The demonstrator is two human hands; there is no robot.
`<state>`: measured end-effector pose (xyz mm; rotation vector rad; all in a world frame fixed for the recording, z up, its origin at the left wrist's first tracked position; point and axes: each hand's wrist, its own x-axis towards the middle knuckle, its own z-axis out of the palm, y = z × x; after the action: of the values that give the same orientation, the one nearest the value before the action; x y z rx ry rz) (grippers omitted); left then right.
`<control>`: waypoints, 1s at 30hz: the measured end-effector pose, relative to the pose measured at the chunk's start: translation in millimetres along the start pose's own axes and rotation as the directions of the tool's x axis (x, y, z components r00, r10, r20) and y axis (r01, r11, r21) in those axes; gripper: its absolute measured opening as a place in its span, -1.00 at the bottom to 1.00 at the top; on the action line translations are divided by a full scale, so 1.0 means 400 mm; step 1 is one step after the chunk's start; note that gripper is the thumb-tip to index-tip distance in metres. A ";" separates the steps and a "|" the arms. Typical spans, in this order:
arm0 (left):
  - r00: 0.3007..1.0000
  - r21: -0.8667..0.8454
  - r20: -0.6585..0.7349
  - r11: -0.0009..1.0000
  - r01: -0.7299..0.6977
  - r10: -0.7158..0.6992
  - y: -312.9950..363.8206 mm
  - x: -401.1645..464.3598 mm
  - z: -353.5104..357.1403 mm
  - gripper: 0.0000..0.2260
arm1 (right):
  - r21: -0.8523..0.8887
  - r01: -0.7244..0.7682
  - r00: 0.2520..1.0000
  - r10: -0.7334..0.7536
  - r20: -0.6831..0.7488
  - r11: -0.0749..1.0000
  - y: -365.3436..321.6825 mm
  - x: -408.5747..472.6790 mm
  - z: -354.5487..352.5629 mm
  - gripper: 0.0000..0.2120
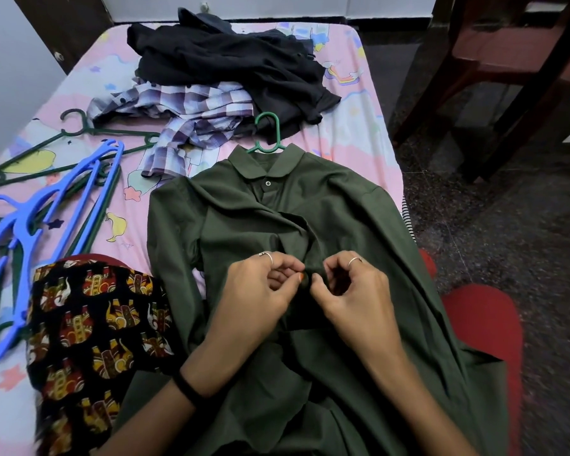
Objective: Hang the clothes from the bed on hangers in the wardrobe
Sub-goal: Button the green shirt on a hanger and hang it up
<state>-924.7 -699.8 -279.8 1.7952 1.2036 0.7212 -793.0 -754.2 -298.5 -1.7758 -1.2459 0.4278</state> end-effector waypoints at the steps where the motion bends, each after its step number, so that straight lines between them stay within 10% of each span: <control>1: 1.000 0.006 -0.009 1.000 -0.009 0.009 0.000 -0.001 0.002 -0.85 | -0.006 0.007 1.000 -0.007 -0.007 1.000 -0.004 -0.001 0.000 -0.79; 30: 0.982 -0.350 -0.157 0.936 0.045 -0.105 -0.021 -0.015 0.043 -0.77 | 0.514 -0.376 0.926 0.328 0.186 0.771 -0.027 -0.006 0.009 -0.82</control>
<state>-916.8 -709.1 -295.5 1.4115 1.1673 0.9942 -802.7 -753.7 -291.9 -1.4913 -0.7262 0.9839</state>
